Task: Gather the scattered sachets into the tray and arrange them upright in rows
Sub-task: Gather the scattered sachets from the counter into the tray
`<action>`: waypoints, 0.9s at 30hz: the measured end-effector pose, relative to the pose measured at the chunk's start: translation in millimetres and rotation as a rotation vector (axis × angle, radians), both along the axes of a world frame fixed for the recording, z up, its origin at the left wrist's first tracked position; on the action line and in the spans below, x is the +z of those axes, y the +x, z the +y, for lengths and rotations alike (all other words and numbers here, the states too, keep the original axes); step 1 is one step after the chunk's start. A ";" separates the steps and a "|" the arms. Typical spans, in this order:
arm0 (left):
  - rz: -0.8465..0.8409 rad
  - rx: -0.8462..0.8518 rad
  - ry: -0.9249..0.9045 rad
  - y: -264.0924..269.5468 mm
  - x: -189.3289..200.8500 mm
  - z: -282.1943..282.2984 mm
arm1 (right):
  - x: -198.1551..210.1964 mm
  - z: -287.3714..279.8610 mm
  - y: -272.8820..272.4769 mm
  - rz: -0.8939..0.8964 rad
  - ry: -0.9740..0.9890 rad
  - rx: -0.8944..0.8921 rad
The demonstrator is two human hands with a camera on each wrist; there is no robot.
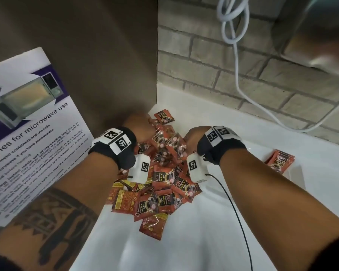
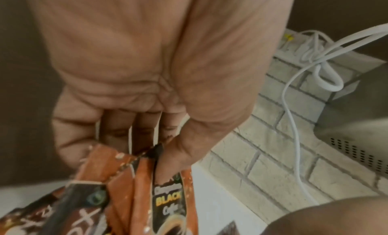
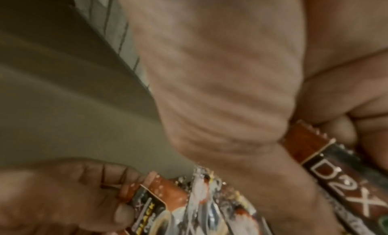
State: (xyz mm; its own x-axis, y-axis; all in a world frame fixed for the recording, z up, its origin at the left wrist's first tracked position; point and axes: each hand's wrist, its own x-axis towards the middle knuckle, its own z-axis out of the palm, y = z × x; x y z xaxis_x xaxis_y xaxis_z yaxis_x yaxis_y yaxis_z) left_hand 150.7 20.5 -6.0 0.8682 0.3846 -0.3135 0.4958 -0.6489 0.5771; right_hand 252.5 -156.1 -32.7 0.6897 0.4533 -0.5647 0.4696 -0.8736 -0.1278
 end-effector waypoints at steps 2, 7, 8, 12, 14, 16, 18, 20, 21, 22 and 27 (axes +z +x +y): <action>0.034 0.009 -0.002 -7.4 -0.2 1.7 | -6.1 5.5 -4.2 -0.007 -0.019 0.031; 0.171 0.048 -0.044 -20.5 -15.5 4.7 | -8.5 21.0 -15.4 0.057 -0.007 0.134; 0.206 0.064 -0.081 -21.6 -21.1 5.3 | -11.6 22.4 -16.5 0.064 0.020 0.128; 0.275 0.139 -0.177 -27.0 -36.2 2.9 | -19.1 30.4 -20.3 0.074 0.150 0.012; 0.263 0.127 -0.179 -28.0 -38.0 1.7 | -18.6 34.6 -22.4 0.079 0.186 -0.007; 0.239 0.121 -0.174 -27.3 -38.3 2.0 | -18.9 36.4 -23.8 0.095 0.219 -0.021; 0.204 0.106 -0.171 -26.6 -34.6 0.3 | -21.1 36.2 -24.6 0.117 0.230 -0.044; 0.184 0.093 -0.178 -27.5 -31.2 -2.8 | -23.0 35.4 -25.6 0.136 0.250 -0.056; 0.170 0.095 -0.181 -27.0 -32.5 -3.7 | -23.1 35.1 -26.1 0.141 0.252 -0.047; 0.155 0.095 -0.187 -26.9 -34.0 -4.7 | -23.5 35.0 -26.6 0.136 0.253 -0.034; 0.121 0.100 -0.256 -27.1 -39.4 -4.0 | -22.0 33.9 -25.3 0.119 0.274 -0.057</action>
